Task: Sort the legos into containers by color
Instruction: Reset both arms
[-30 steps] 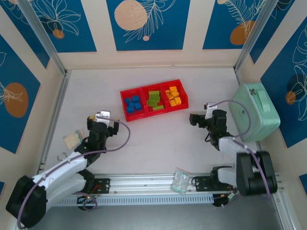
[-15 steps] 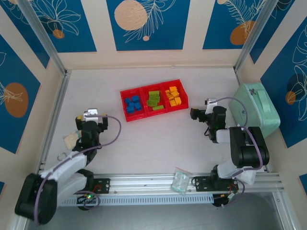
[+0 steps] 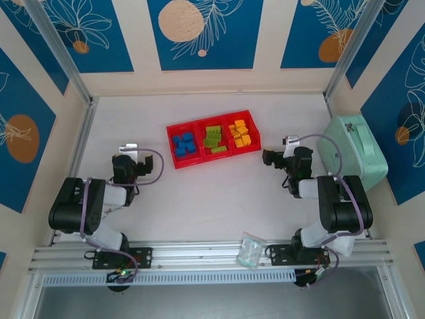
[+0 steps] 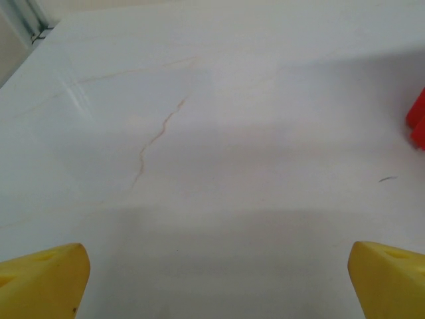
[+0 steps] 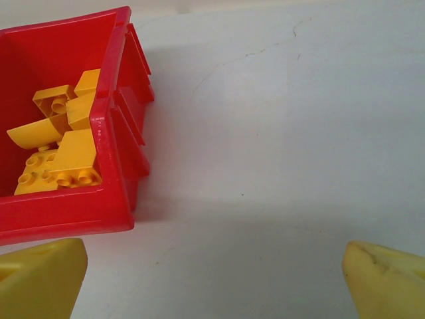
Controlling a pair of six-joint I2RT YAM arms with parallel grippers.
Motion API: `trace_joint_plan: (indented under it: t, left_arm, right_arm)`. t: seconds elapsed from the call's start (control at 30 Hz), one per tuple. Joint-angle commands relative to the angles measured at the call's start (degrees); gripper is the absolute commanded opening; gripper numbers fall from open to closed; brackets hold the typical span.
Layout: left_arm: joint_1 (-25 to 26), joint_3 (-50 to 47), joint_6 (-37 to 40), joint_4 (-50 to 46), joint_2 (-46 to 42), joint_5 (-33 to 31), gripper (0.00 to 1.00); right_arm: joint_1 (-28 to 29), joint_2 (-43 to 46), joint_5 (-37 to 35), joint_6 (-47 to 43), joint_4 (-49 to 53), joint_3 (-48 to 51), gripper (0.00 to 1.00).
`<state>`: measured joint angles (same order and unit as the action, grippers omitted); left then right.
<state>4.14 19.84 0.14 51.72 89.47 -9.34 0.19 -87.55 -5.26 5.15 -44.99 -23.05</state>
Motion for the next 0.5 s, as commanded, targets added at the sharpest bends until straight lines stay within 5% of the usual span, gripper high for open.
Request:
trace_joint_plan:
  t: [0.0, 0.47]
  left_arm:
    - [-0.5, 0.7, 0.6, 2.9, -0.4, 1.9, 1.00]
    - [-0.3, 0.4, 0.9, 4.5, 0.2, 1.3, 0.99]
  right_arm:
    - [-0.4, 0.4, 1.5, 0.4, -0.9, -1.1, 0.99]
    - [-0.4, 0.3, 1.7, 0.4, -0.7, -1.0, 0.99]
